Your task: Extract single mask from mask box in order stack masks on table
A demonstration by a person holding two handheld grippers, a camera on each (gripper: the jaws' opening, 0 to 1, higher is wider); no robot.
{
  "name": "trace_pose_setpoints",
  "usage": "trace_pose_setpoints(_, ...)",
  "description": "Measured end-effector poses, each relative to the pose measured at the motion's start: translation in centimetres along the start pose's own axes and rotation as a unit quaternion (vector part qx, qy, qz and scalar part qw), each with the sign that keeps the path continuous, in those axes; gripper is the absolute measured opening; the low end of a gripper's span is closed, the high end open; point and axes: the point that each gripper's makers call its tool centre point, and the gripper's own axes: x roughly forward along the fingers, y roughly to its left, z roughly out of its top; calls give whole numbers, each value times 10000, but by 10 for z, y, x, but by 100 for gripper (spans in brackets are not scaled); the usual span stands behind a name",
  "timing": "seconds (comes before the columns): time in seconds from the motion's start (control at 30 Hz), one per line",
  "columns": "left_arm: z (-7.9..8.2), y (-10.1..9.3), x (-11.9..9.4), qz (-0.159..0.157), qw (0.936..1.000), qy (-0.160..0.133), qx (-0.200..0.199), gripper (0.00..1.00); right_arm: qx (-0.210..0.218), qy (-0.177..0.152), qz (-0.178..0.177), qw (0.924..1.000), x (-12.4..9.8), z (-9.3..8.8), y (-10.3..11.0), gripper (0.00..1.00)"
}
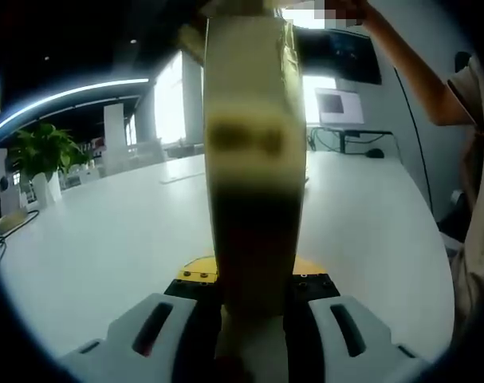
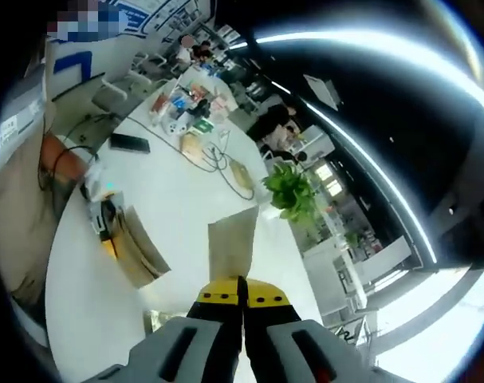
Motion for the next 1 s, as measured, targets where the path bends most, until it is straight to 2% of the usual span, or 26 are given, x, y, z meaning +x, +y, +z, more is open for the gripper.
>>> trace_pose_setpoints(0.37,0,0,1,-7,10000,3,-15,20,424,503,-109,9978,11,-59,5,0)
trace_pose_setpoints(0.6,0,0,0,-14,10000,11,-48,20,622,805,-41,9948,21,-94,15,0)
trace_pose_setpoints(1.0,0,1,1,-18,10000,16,-62,20,739,1117,84,9910,41,-133,31,0)
